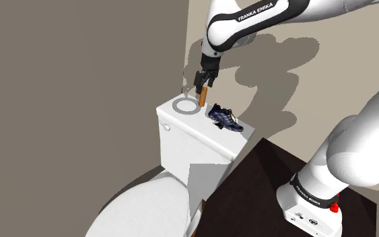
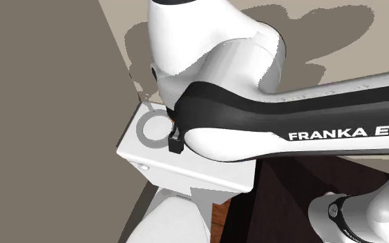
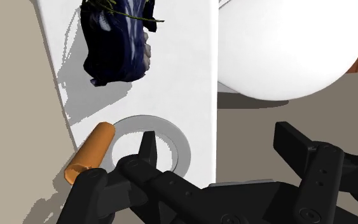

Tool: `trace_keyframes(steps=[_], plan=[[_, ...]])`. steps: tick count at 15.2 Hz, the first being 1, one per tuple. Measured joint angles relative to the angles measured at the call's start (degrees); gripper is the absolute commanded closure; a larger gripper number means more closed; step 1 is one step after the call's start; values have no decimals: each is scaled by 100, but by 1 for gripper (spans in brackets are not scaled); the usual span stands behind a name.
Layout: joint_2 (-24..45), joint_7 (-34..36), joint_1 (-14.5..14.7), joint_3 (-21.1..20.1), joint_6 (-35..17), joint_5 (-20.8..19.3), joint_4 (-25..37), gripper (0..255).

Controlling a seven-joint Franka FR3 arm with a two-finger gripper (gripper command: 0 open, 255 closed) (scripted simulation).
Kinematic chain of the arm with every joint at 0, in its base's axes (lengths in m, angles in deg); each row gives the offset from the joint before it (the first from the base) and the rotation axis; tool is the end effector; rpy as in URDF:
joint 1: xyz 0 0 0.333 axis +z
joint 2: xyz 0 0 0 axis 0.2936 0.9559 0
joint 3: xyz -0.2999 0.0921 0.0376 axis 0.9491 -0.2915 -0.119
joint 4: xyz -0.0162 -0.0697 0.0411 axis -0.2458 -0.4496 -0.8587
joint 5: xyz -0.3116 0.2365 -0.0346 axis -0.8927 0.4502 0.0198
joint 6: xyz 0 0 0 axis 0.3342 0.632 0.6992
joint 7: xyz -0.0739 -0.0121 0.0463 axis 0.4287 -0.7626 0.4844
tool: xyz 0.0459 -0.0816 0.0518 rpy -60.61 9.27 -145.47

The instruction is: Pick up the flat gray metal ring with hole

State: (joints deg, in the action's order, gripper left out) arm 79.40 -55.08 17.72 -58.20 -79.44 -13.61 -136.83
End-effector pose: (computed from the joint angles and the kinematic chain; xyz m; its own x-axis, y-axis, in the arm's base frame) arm 0.5226 -0.0087 0.4170 0.9942 0.1015 0.0341 0.1021 -0.9947 -0.0154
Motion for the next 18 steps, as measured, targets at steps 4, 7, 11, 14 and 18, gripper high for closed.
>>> trace_keyframes(steps=[4, 7, 11, 14, 18], plan=[[931, -106, -3, 6, -321, 2, 567, 0], [1610, -169, -4, -3, -484, 2, 1046, 0], [2465, -266, -25, -6, -625, -9, 1709, 0], [3182, -276, -4, -30, -669, -25, 2347, 0], [3844, -335, -26, -36, -721, -35, 2928, 0]])
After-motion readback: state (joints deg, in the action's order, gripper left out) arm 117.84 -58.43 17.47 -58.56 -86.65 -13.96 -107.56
